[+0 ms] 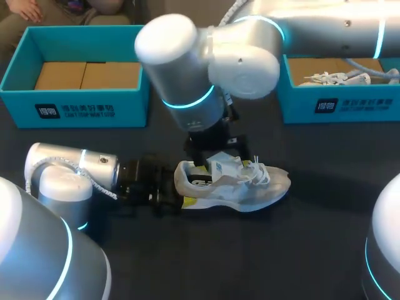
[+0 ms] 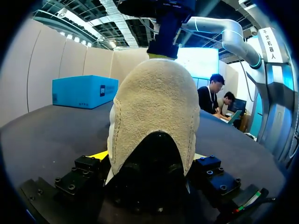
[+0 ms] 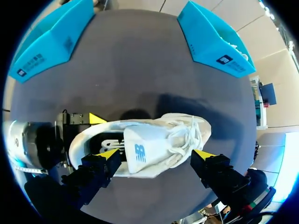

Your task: Take the shoe out of the shoebox, open the shoe tongue, remove and reinsert the insole, then place the shoe into the shoebox

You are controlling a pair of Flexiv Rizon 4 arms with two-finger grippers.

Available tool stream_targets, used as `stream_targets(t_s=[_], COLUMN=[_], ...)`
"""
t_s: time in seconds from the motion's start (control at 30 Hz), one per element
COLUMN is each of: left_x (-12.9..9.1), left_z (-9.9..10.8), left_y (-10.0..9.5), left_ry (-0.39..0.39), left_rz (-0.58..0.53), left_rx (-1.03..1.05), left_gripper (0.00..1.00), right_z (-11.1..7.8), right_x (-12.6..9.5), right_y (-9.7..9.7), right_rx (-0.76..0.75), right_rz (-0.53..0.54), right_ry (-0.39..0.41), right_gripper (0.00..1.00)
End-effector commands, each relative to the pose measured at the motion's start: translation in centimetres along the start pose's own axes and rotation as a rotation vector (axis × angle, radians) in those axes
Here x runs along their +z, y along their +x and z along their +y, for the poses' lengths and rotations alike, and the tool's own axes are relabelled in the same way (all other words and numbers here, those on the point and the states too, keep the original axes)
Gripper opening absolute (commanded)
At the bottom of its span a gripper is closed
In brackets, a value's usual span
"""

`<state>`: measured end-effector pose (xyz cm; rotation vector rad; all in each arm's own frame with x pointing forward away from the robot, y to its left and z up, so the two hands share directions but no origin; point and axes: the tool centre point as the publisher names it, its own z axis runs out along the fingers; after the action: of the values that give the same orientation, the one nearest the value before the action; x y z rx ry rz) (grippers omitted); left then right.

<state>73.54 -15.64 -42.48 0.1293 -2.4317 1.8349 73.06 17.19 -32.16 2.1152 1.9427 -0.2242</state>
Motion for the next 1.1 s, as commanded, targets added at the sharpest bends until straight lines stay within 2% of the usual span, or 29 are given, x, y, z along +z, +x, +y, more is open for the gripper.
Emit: stream_targets(t_s=[0.03, 0.33, 0.47, 0.7, 0.8, 0.83, 0.87, 0.97, 1.03, 1.1], left_x=[-0.1, -0.1, -0.1, -0.1, -0.1, -0.1, -0.1, -0.1, -0.1, -0.1], left_z=[0.2, 0.2, 0.2, 0.2, 0.2, 0.2, 0.2, 0.2, 0.2, 0.2], left_y=[0.0, 0.0, 0.0, 0.0, 0.0, 0.0, 0.0, 0.0, 0.0, 0.0], left_ry=[-0.002, -0.002, -0.002, -0.002, -0.002, -0.002, -0.002, -0.002, -0.002, -0.002], left_rz=[0.0, 0.0, 0.0, 0.0, 0.0, 0.0, 0.0, 0.0, 0.0, 0.0], left_rx=[-0.001, -0.001, -0.001, -0.001, -0.001, -0.001, -0.001, -0.001, -0.001, -0.001], left_gripper=[0.0, 0.0, 0.0, 0.0, 0.0, 0.0, 0.0, 0.0, 0.0, 0.0], right_z=[-0.6, -0.8, -0.9, -1.4, -1.7, -1.8, -1.9, -2.1, -2.1, -2.0], right_x=[1.0, 2.9, 3.6, 3.9, 3.8, 3.7, 3.6, 3.0, 2.5, 2.1], right_y=[1.0, 1.5, 1.4, 0.6, -0.2, -0.5, -0.7, -1.3, -1.6, -1.7], right_rx=[0.031, 0.043, 0.041, 0.064, 0.077, 0.079, 0.08, 0.078, 0.081, 0.082], right_rz=[-0.058, -0.104, -0.15, -0.166, -0.18, -0.187, -0.191, -0.211, -0.219, -0.222], right_ry=[-0.007, -0.017, 0.015, 0.034, 0.043, 0.046, 0.046, 0.046, 0.041, 0.034], right_gripper=[1.0, 1.0, 1.0, 1.0, 0.9, 0.81, 0.77, 0.74, 0.64, 0.66])
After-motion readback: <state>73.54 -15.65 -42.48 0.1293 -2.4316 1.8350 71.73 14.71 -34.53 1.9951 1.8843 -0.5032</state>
